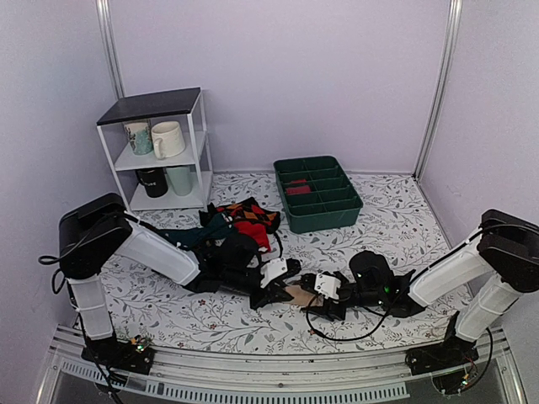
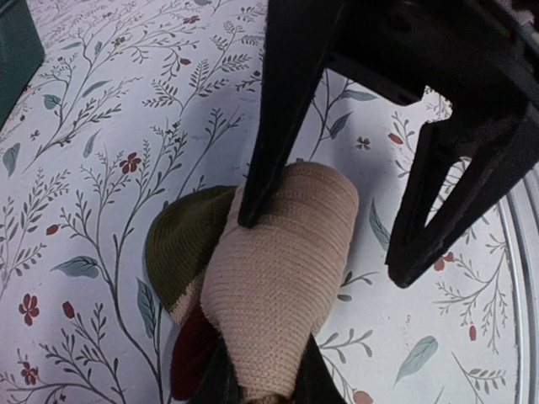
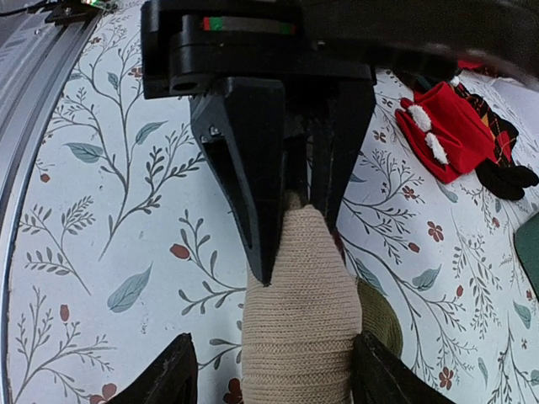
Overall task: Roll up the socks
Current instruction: Roll a pair of socks at the center of the board.
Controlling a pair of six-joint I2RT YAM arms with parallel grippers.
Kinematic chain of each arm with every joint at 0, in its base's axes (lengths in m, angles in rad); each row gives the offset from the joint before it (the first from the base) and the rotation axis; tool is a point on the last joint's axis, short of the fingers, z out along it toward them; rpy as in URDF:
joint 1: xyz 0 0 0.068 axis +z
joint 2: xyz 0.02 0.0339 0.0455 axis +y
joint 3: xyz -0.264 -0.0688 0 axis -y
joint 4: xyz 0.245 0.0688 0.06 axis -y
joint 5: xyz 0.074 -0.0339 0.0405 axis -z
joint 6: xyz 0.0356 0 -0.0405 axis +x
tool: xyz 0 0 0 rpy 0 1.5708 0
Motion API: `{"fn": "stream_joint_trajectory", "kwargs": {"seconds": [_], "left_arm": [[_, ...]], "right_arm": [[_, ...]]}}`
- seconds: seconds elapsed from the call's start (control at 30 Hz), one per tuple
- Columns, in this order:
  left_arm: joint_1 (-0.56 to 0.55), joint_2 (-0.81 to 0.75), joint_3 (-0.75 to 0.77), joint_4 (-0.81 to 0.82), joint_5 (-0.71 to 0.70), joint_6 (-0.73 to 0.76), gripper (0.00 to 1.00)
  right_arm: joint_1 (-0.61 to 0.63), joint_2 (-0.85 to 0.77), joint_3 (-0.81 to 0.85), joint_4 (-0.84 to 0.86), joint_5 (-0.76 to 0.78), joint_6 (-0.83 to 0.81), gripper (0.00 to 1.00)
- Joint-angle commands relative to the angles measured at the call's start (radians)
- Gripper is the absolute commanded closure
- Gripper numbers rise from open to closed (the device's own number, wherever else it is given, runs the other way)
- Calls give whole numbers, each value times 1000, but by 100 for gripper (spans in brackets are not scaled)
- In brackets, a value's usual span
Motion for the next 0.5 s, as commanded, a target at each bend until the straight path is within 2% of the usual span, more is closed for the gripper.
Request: {"fn": "stream_joint_trajectory", "kwargs": {"seconds": [0.0, 0.17, 0.37, 0.4, 0.47], "left_arm": [[0, 94, -57, -249, -3, -13, 100], [1, 96, -61, -241, 0, -14, 100], [1, 97, -59, -233, 5, -11, 100], [3, 96, -59, -230, 5, -10, 100], [1, 90, -57, -220, 4, -8, 100]], "right_arm": [[8, 49, 30, -12, -25, -10, 42], [9, 76, 30, -47, 5, 49, 50], [8, 129, 30, -76, 17, 145, 69], [8, 140, 32, -80, 16, 157, 72], [9, 161, 39, -94, 13, 192, 86]]}}
